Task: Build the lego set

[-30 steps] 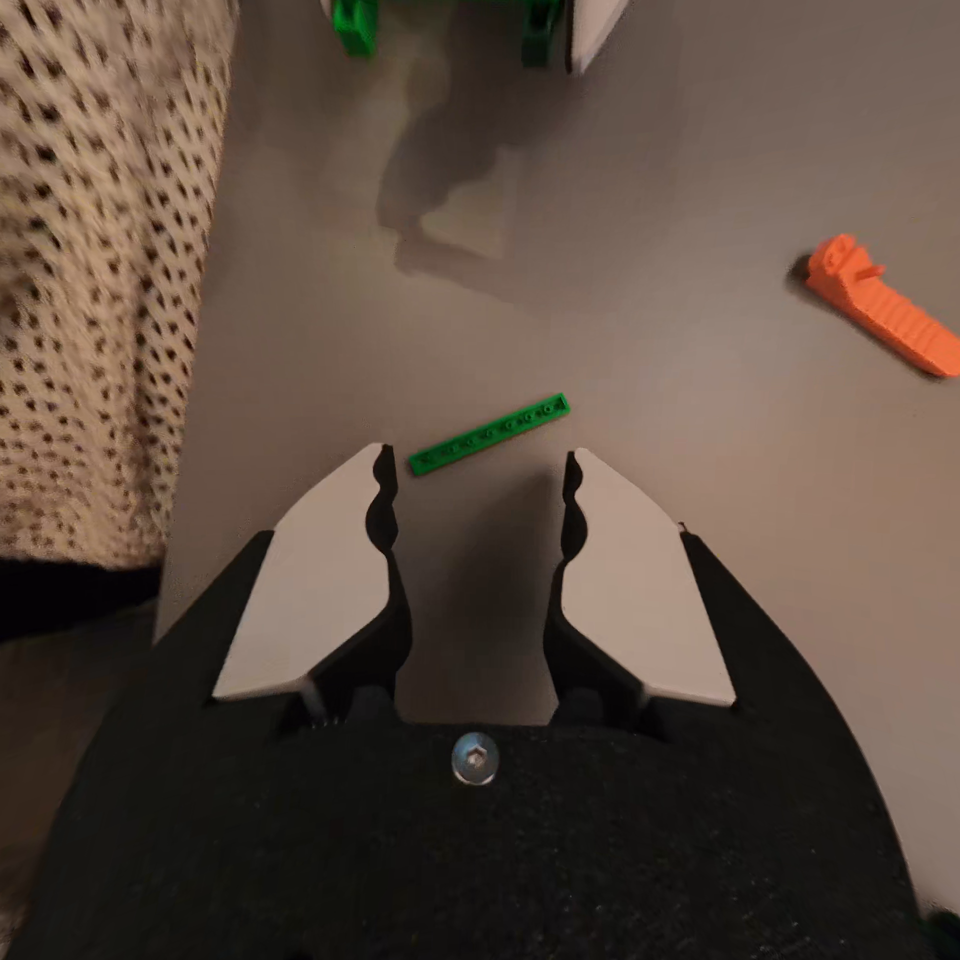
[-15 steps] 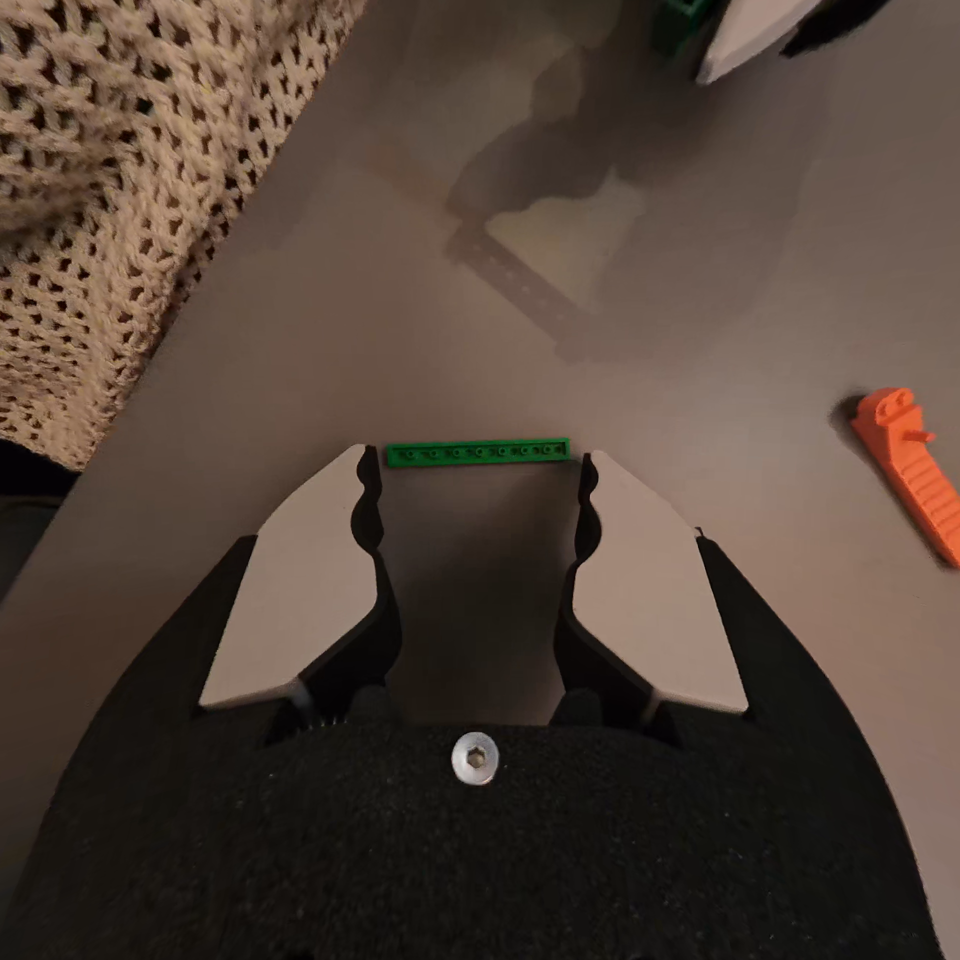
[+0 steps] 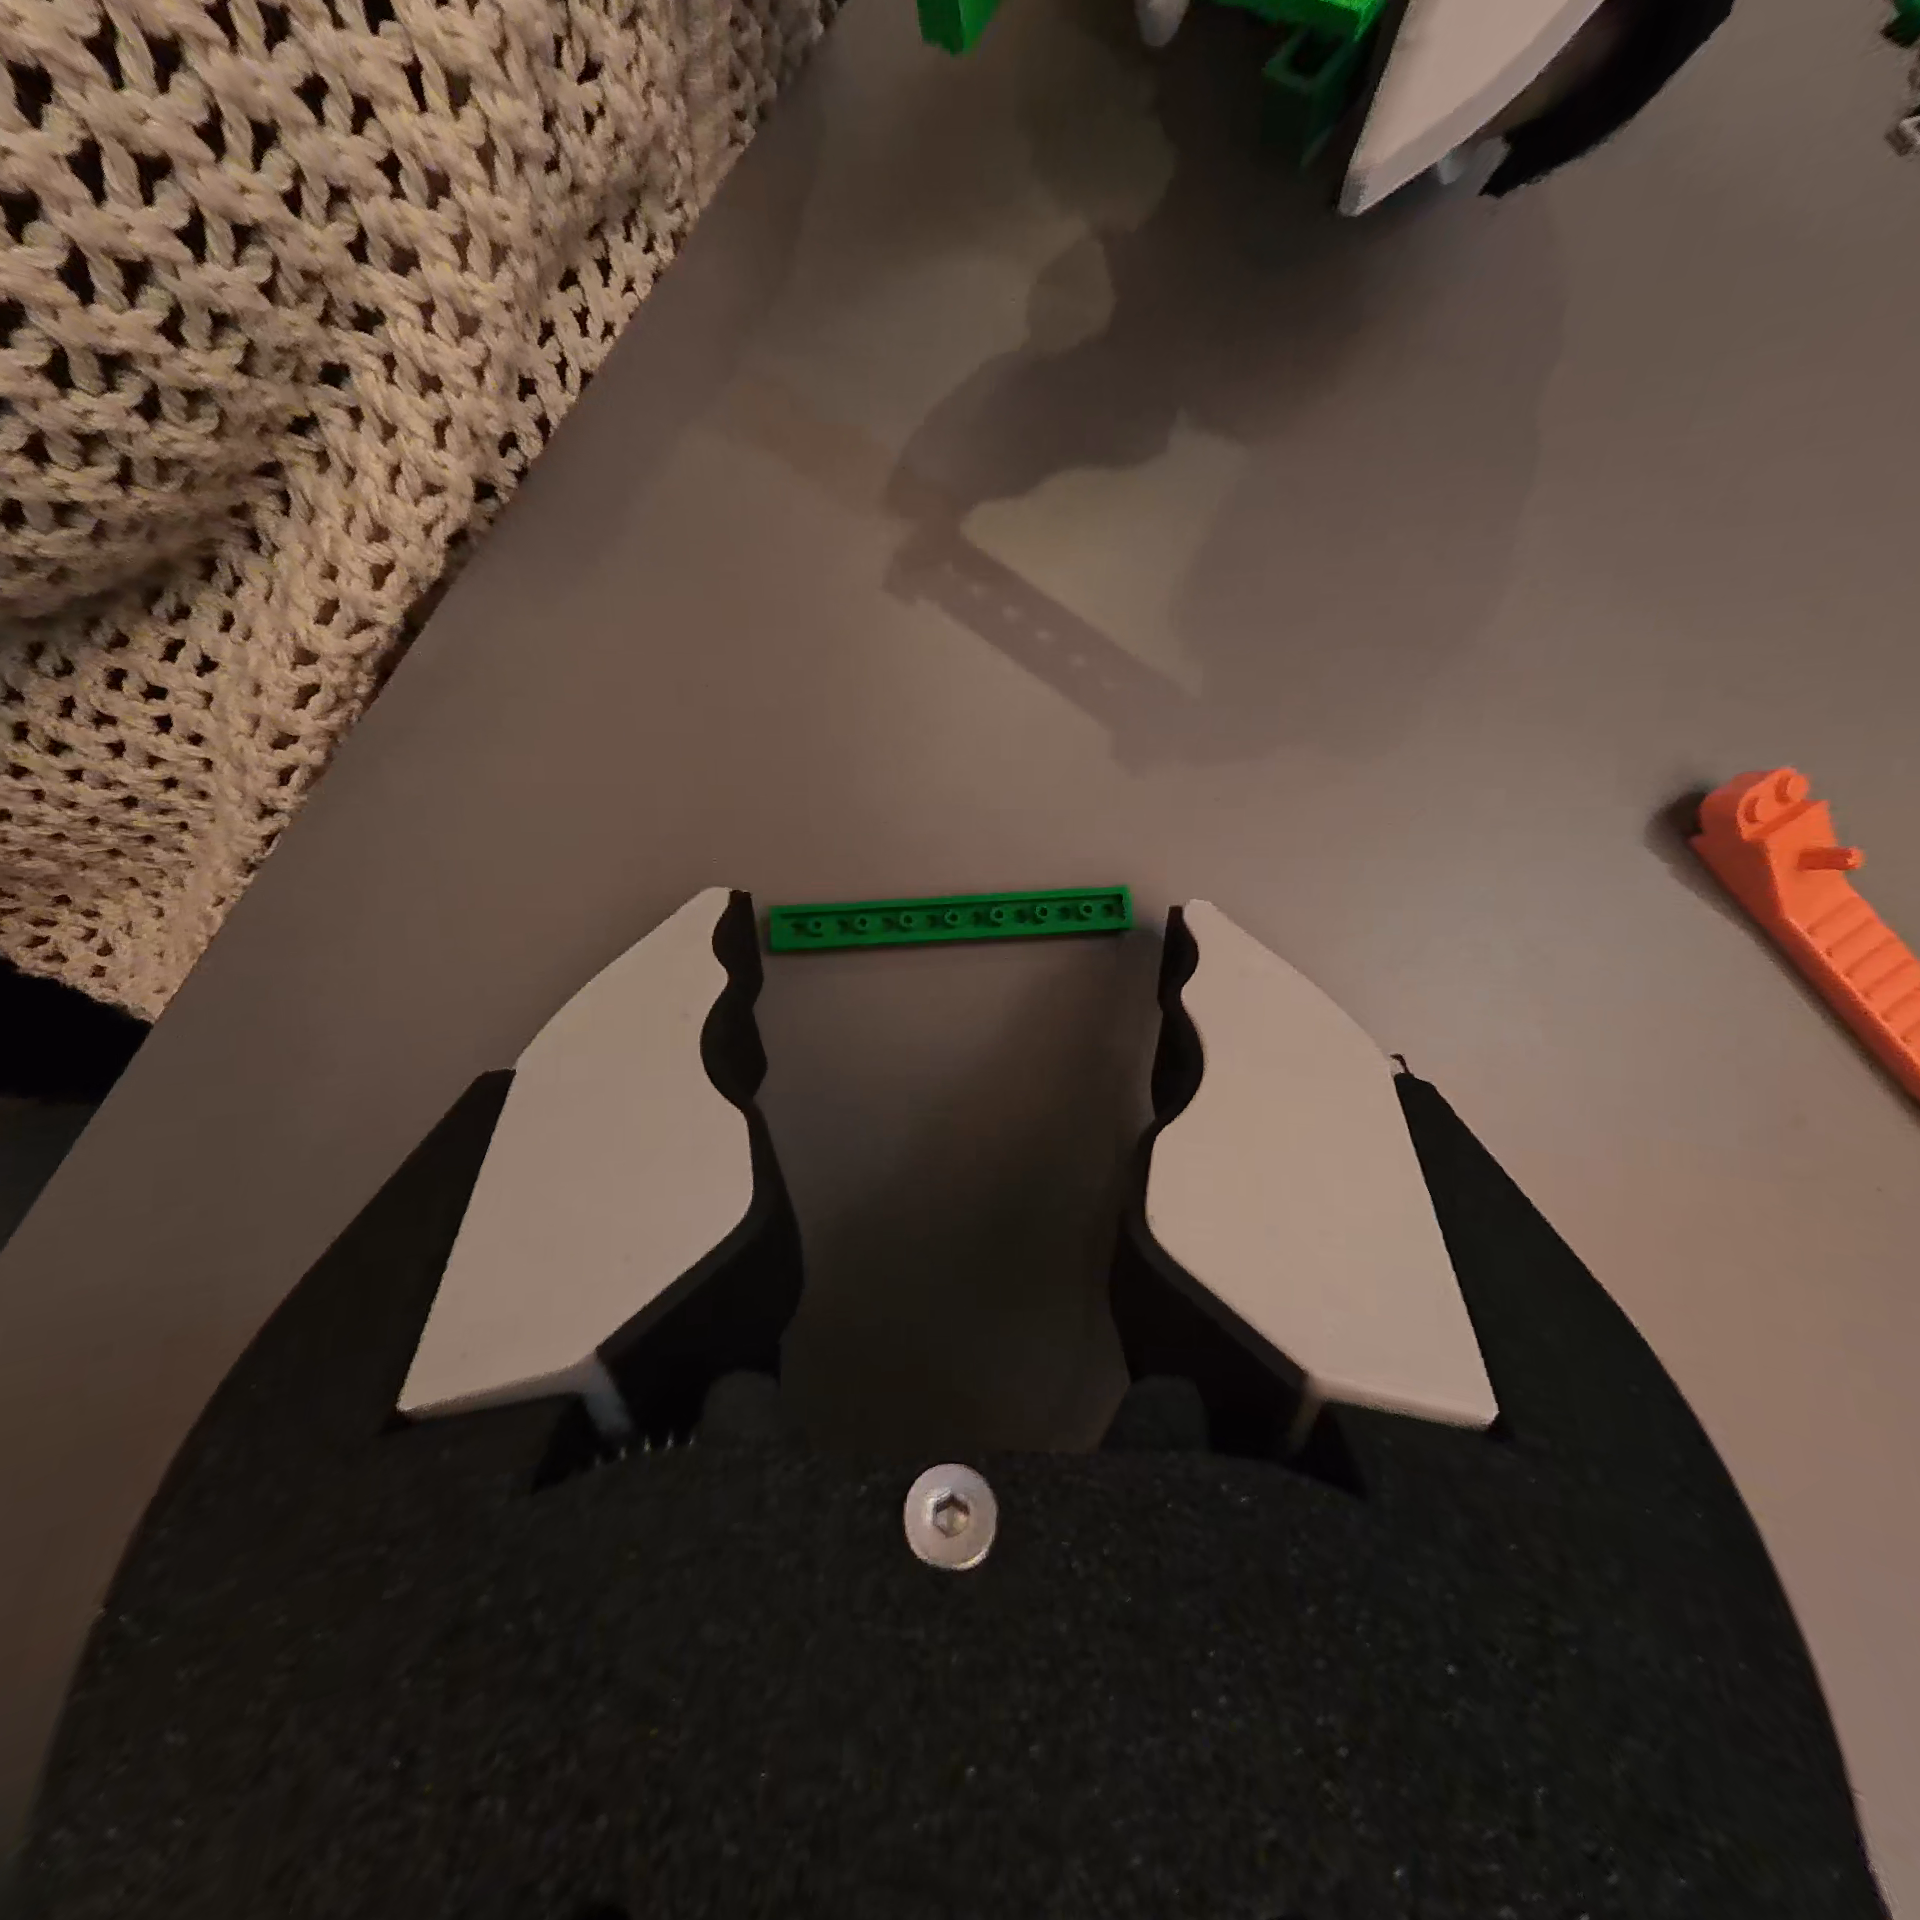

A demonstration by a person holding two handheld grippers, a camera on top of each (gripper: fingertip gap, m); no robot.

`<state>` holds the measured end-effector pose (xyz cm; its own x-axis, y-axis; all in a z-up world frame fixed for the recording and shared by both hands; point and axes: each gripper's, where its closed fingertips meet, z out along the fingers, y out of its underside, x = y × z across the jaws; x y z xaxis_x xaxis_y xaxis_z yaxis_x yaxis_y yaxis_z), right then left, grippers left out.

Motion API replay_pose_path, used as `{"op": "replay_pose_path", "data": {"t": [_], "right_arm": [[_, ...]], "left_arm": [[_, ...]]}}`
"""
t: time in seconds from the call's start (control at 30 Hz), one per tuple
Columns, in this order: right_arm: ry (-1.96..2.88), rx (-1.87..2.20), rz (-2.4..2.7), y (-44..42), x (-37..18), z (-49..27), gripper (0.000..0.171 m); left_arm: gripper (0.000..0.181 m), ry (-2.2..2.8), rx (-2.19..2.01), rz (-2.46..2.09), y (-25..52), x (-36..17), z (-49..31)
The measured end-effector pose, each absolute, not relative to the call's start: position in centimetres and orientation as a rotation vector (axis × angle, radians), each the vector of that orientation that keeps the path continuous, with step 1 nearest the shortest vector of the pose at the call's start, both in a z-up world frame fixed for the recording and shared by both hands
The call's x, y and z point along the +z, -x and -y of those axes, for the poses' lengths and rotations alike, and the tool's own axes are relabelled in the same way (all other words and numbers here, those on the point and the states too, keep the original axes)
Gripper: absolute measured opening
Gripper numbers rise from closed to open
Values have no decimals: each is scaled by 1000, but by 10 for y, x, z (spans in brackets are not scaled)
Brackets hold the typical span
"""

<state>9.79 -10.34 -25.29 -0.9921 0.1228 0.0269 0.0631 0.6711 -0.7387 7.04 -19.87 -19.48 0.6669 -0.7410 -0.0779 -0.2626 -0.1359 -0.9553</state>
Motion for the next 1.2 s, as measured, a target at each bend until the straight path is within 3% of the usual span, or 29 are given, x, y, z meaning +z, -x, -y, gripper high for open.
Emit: {"op": "replay_pose_path", "data": {"t": [0.5, 0.87, 1.2], "right_arm": [[318, 1228, 2717, -78, -251, 108, 66], [312, 1465, 2390, -45, -168, 173, 65], [295, 1335, 2449, -37, -162, 182, 66]], "left_arm": [[73, 1723, -410, -795, -67, -197, 193], [73, 1622, -103, -624, -49, -180, 172], [73, 1579, -160, -548, -44, -170, 174]]}}
